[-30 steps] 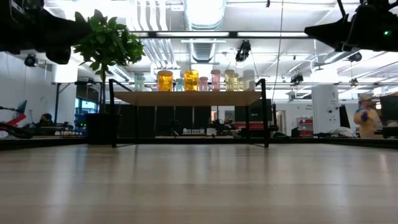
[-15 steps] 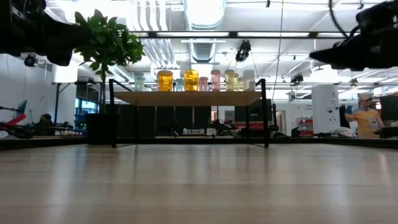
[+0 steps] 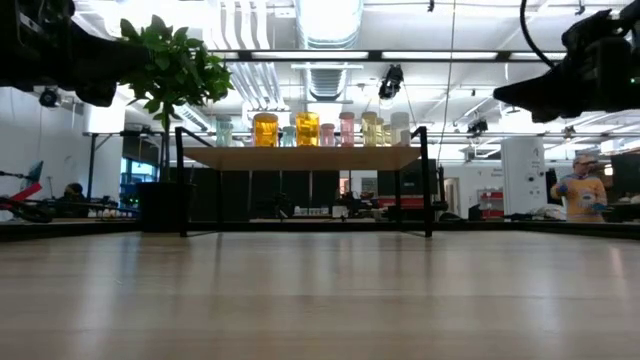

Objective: Pick and place medicine bottles onto shelf by color
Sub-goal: Return to Home Position

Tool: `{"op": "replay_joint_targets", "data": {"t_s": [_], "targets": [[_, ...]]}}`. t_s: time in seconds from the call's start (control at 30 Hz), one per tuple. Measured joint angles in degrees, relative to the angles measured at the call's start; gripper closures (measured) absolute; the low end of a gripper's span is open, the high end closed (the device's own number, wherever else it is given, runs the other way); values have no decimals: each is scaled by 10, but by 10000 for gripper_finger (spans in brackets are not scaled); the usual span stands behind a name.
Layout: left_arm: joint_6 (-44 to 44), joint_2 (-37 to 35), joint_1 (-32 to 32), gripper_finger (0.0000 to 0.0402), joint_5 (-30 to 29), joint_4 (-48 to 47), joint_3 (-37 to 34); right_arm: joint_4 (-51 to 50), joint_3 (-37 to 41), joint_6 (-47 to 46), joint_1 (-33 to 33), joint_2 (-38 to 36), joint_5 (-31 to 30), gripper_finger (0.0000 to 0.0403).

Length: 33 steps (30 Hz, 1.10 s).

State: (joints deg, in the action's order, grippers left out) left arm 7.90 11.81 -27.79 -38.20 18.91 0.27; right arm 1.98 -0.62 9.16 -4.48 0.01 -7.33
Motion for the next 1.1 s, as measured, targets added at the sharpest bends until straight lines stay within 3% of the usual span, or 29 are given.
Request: {"op": "replay_joint_targets", "data": {"t_s": [0.2, 0.53, 1.1], "targets": [[0, 2, 0, 387, 0, -1, 0, 1, 0, -44, -11, 6, -2, 394], [0, 1, 0, 387, 0, -1, 0, 2, 0, 6, -11, 20, -2, 394], [0, 8, 0, 387, 0, -1, 0, 2, 0, 13, -11, 20, -2, 394]]}}
